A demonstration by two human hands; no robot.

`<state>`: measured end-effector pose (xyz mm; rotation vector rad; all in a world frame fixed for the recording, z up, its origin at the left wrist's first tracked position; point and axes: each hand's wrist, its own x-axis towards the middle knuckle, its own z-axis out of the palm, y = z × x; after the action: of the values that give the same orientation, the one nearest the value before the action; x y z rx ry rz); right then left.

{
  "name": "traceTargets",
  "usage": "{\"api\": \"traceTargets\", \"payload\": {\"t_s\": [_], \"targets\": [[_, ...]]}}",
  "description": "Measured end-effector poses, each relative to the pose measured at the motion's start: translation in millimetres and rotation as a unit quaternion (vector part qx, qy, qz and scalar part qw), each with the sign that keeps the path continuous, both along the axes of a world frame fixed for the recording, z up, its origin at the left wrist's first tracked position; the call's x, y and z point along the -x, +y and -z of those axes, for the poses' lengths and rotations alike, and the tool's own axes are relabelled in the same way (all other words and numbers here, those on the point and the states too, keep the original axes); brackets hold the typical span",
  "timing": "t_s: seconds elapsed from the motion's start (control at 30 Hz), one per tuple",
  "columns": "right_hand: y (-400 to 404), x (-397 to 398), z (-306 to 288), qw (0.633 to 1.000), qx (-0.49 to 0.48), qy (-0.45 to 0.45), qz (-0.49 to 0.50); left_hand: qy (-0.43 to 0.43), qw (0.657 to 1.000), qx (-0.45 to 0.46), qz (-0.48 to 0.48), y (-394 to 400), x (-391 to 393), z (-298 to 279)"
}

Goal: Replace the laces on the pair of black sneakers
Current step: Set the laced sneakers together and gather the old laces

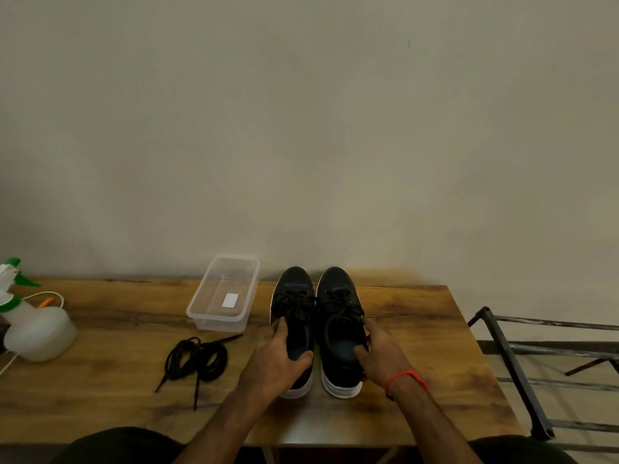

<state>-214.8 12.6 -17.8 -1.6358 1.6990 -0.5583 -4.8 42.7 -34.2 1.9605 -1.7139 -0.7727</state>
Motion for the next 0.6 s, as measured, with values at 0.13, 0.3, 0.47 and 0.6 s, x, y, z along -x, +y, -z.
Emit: {"api": "traceTargets", "payload": {"t_s": [0.13, 0.3, 0.47, 0.6], "targets": [[0.4, 1.9, -0.5, 1.0, -0.004, 0.0, 0.009, 0.003, 1.0, 0.002, 0.002, 0.4, 3.1, 0.3], [-0.5, 8.0, -0.5, 1.0, 0.002, 0.012, 0.021, -0.004, 1.0, -0.002, 0.01, -1.3, 9.1, 0.5], [0.3, 16.2, 0.1, 0.999, -0.011, 0.026, 0.03, -0.004, 1.0, -0.015, 0.019, 0.7, 17.8, 1.9], [-3.5, 18.5, 0.1, 0.999, -0.01, 0.03, 0.025, -0.002, 1.0, -0.013, 0.018, -1.7, 20.5, 2.3]]}}
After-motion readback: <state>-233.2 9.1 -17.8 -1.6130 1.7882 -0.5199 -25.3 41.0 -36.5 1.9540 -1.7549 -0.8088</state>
